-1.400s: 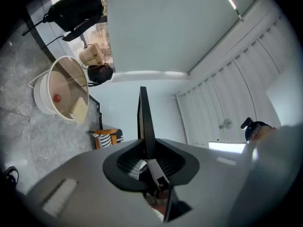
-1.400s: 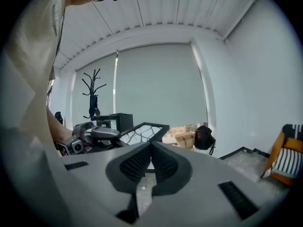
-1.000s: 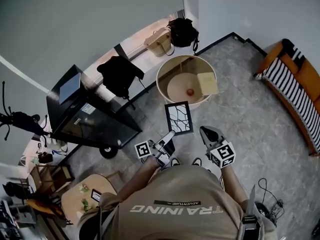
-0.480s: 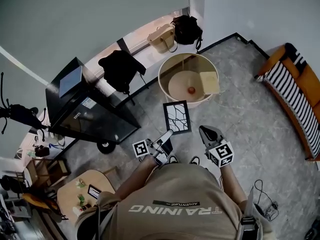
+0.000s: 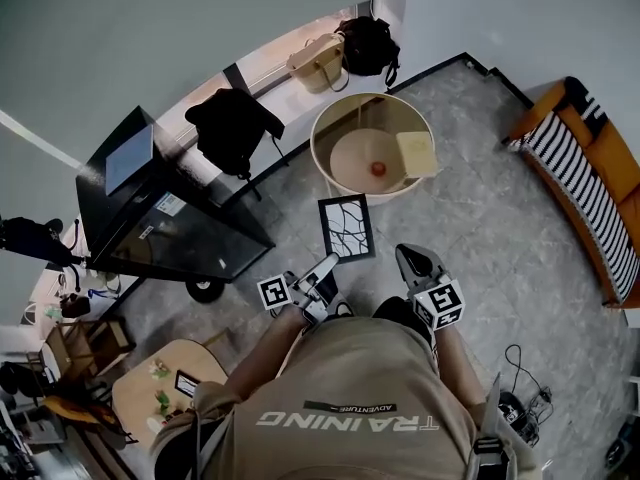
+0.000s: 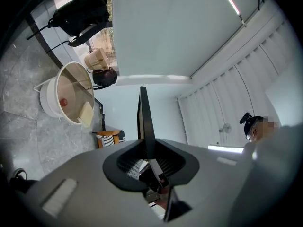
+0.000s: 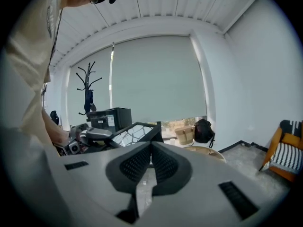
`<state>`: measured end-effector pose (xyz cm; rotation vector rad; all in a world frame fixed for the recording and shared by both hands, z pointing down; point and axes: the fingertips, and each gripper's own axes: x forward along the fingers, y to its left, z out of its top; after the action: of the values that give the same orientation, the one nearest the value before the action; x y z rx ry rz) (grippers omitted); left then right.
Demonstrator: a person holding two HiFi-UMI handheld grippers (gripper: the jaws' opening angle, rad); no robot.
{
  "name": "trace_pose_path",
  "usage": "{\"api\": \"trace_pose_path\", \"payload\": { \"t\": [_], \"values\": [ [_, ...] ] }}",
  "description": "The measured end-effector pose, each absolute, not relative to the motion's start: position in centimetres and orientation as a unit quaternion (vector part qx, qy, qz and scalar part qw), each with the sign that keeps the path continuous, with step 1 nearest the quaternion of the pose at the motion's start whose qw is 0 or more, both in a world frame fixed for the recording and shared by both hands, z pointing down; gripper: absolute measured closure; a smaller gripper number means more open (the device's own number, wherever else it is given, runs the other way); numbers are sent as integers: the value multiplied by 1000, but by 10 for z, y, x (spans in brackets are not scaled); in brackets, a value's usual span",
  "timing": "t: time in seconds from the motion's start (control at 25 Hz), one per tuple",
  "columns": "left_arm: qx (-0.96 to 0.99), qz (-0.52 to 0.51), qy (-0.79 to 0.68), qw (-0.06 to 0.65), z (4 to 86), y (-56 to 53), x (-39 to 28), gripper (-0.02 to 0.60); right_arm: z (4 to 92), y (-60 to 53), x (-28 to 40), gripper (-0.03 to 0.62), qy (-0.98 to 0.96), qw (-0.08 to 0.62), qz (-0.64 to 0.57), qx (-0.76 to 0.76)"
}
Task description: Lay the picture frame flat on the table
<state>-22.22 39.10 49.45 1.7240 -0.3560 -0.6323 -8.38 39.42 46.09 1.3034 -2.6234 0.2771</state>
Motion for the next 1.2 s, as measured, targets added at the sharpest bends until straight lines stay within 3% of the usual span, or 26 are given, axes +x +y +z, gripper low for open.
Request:
{"api": "trace_pose_path", "payload": {
  "t": [0.48, 1.2],
  "values": [
    [736, -264, -144, 607, 501, 349, -199, 505, 476, 364, -62, 586, -877, 103, 119, 455],
    [748, -278, -156, 582, 475, 237, -109, 505, 472, 238, 34, 586, -893, 63, 103, 433]
  ]
}}
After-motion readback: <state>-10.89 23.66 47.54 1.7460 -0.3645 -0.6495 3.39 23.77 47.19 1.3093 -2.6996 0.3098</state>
